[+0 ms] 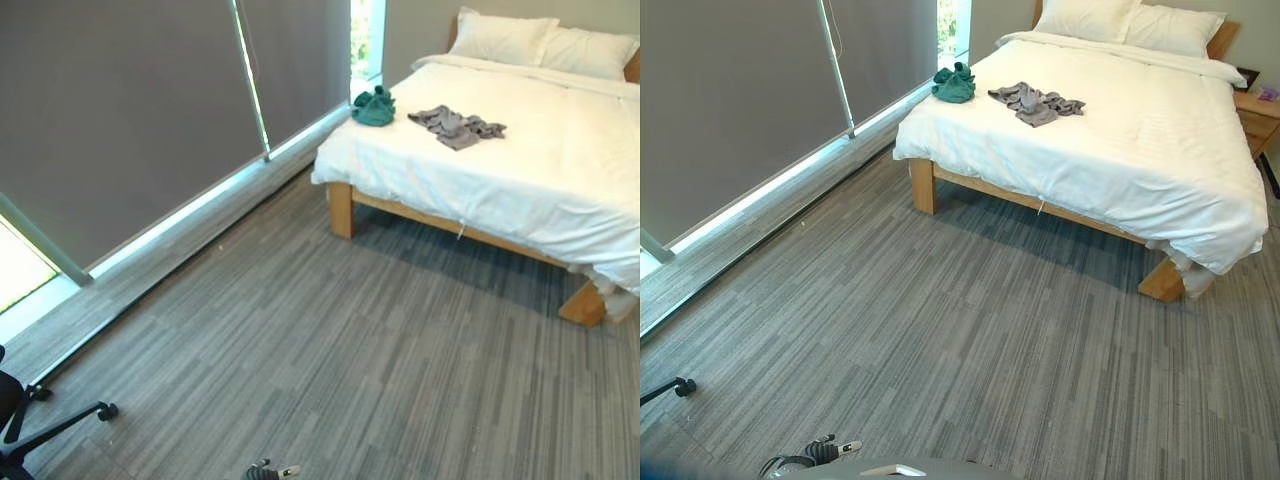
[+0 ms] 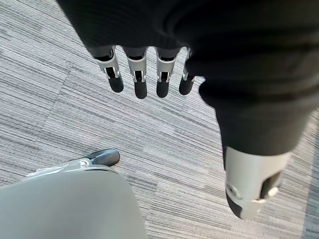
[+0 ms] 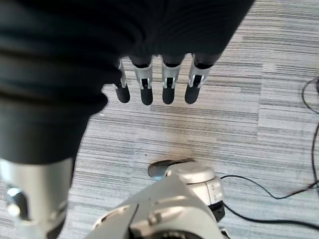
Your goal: Pick up bed clothes into laundry basket.
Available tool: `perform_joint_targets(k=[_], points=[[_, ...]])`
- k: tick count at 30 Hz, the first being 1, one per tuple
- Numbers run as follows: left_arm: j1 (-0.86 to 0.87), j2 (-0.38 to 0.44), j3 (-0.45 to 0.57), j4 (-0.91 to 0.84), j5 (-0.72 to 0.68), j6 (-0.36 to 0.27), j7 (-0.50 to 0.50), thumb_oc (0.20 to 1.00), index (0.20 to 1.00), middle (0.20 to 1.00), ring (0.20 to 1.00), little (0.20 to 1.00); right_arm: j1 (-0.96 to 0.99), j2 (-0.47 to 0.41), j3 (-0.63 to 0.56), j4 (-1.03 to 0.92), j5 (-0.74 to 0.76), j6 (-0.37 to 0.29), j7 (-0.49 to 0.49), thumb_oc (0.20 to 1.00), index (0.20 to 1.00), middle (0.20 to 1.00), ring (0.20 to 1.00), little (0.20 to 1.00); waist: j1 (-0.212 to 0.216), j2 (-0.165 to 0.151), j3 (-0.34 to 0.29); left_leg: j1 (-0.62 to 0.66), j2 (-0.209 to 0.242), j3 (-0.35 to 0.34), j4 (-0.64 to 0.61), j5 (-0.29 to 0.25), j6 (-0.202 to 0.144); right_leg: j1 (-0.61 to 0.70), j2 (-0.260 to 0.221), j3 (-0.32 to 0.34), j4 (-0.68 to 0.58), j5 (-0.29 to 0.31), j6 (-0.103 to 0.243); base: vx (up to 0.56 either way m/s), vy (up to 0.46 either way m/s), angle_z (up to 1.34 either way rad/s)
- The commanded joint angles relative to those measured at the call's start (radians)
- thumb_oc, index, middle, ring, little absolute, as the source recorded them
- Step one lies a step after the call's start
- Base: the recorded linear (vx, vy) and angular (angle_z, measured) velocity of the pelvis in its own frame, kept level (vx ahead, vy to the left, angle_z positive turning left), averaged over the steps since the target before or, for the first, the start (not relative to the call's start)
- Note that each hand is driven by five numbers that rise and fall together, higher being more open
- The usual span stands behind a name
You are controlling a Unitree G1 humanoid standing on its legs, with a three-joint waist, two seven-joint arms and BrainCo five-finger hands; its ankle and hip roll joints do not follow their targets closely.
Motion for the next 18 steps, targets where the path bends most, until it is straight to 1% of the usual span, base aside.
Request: perform_joint_targets(k=[1, 3, 4, 5, 8, 10, 11, 12, 14, 15, 16, 17, 18], points=[[-0.065, -0.065, -0.032, 0.049, 0.041, -0.018, -0.015, 1.000, 1.000, 1.000, 1.000, 1.000, -0.076, -0.019, -0.014, 0.061, -0.019, -0.004, 0.009, 1.000, 1.000, 1.000, 1.000, 1.000, -0.003, 0.002, 0.016, 0.010, 0.045, -0.053, -0.027, 0.034, -0.084, 0.023, -0.124, 0.046, 0.012, 0.014, 0.131, 0.00, 0.000, 0.00], [-0.065, -0.063, -0.036, 0.048, 0.050, -0.020, -0.010, 1.000, 1.000, 1.000, 1.000, 1.000, -0.076, -0.020, -0.010, 0.063, -0.031, -0.002, 0.009, 1.000, 1.000, 1.000, 1.000, 1.000, -0.002, 0.001, 0.015, 0.011, 0.045, -0.052, -0.027, 0.032, -0.084, 0.024, -0.124, 0.047, 0.011, 0.014, 0.131, 0.00, 0.000, 0.00], [-0.067, -0.062, -0.026, 0.048, 0.032, -0.020, -0.007, 1.000, 1.000, 1.000, 1.000, 1.000, -0.079, -0.024, -0.013, 0.070, -0.034, -0.003, 0.005, 1.000, 1.000, 1.000, 1.000, 1.000, 0.000, 0.002, 0.014, 0.012, 0.045, -0.053, -0.027, 0.031, -0.084, 0.026, -0.124, 0.046, 0.008, 0.014, 0.131, 0.00, 0.000, 0.00], [-0.080, -0.057, -0.010, 0.035, 0.001, -0.021, 0.008, 1.000, 1.000, 1.000, 1.000, 1.000, -0.091, -0.030, -0.034, 0.044, 0.021, -0.014, 0.003, 1.000, 1.000, 1.000, 1.000, 1.000, 0.000, 0.001, 0.012, 0.013, 0.046, -0.054, -0.027, 0.030, -0.085, 0.028, -0.124, 0.047, 0.006, 0.014, 0.131, 0.00, 0.000, 0.00], [-0.100, -0.053, -0.006, 0.018, -0.031, -0.025, 0.020, 1.000, 1.000, 1.000, 1.000, 1.000, -0.108, -0.039, -0.042, 0.009, 0.059, -0.026, 0.000, 1.000, 1.000, 1.000, 1.000, 1.000, -0.004, 0.000, 0.011, 0.014, 0.047, -0.050, -0.027, 0.031, -0.087, 0.029, -0.122, 0.050, 0.004, 0.015, 0.132, 0.00, 0.000, 0.00], [-0.132, -0.036, -0.020, -0.018, -0.039, -0.025, 0.030, 1.000, 1.000, 1.000, 1.000, 1.000, -0.130, -0.060, -0.027, -0.066, 0.071, -0.040, -0.003, 1.000, 1.000, 1.000, 1.000, 1.000, -0.008, -0.002, 0.009, 0.016, 0.048, -0.046, -0.027, 0.031, -0.089, 0.028, -0.121, 0.056, 0.004, 0.016, 0.133, 0.00, 0.000, 0.00], [-0.149, -0.023, -0.025, -0.049, -0.043, -0.025, 0.041, 1.000, 1.000, 1.000, 1.000, 1.000, -0.137, -0.072, -0.013, -0.134, 0.060, -0.047, -0.013, 1.000, 1.000, 1.000, 1.000, 1.000, -0.010, -0.003, 0.010, 0.017, 0.049, -0.043, -0.027, 0.033, -0.089, 0.026, -0.120, 0.058, 0.005, 0.018, 0.134, -0.02, 0.004, -0.07], [-0.159, -0.004, -0.032, -0.118, -0.050, -0.030, 0.049, 1.000, 1.000, 1.000, 1.000, 1.000, -0.137, -0.090, -0.005, -0.248, 0.046, -0.055, -0.027, 1.000, 1.000, 1.000, 1.000, 1.000, -0.013, -0.003, 0.011, 0.015, 0.049, -0.041, -0.027, 0.035, -0.090, 0.023, -0.120, 0.060, 0.005, 0.019, 0.135, -0.03, 0.004, -0.11], [-0.158, 0.045, -0.045, -0.308, -0.058, -0.028, 0.053, 1.000, 1.000, 1.000, 1.000, 1.000, -0.112, -0.134, 0.000, -0.480, 0.022, -0.055, -0.042, 1.000, 1.000, 1.000, 1.000, 1.000, -0.017, -0.003, 0.016, 0.017, 0.050, -0.036, -0.027, 0.038, -0.091, 0.021, -0.118, 0.065, 0.009, 0.022, 0.138, -0.04, 0.007, -0.16], [-0.157, 0.074, -0.039, -0.419, -0.087, -0.027, 0.055, 1.000, 1.000, 1.000, 1.000, 1.000, -0.098, -0.163, -0.011, -0.631, 0.004, -0.057, -0.049, 1.000, 1.000, 1.000, 1.000, 1.000, -0.019, -0.002, 0.019, 0.015, 0.050, -0.037, -0.027, 0.040, -0.090, 0.017, -0.119, 0.066, 0.012, 0.025, 0.140, -0.04, 0.006, -0.09], [-0.155, 0.075, -0.039, -0.421, -0.087, -0.026, 0.055, 1.000, 1.000, 1.000, 1.000, 1.000, -0.096, -0.163, -0.012, -0.634, 0.003, -0.056, -0.050, 1.000, 1.000, 1.000, 1.000, 1.000, -0.019, -0.002, 0.019, 0.016, 0.050, -0.037, -0.027, 0.039, -0.090, 0.017, -0.119, 0.066, 0.012, 0.025, 0.140, -0.03, 0.013, -0.06], [-0.150, 0.111, -0.025, -0.581, -0.117, -0.021, 0.058, 1.000, 1.000, 1.000, 1.000, 1.000, -0.086, -0.199, -0.034, -0.796, -0.021, -0.057, -0.053, 1.000, 1.000, 1.000, 1.000, 1.000, -0.019, 0.000, 0.021, 0.012, 0.048, -0.037, -0.027, 0.041, -0.089, 0.014, -0.121, 0.063, 0.015, 0.027, 0.142, 0.00, 0.000, 0.00], [-0.148, 0.112, -0.025, -0.584, -0.117, -0.018, 0.059, 1.000, 1.000, 1.000, 1.000, 1.000, -0.083, -0.199, -0.034, -0.800, -0.022, -0.055, -0.054, 1.000, 1.000, 1.000, 1.000, 1.000, -0.019, 0.000, 0.020, 0.013, 0.048, -0.037, -0.027, 0.040, -0.089, 0.014, -0.121, 0.063, 0.015, 0.026, 0.142, -0.01, 0.015, -0.03]])
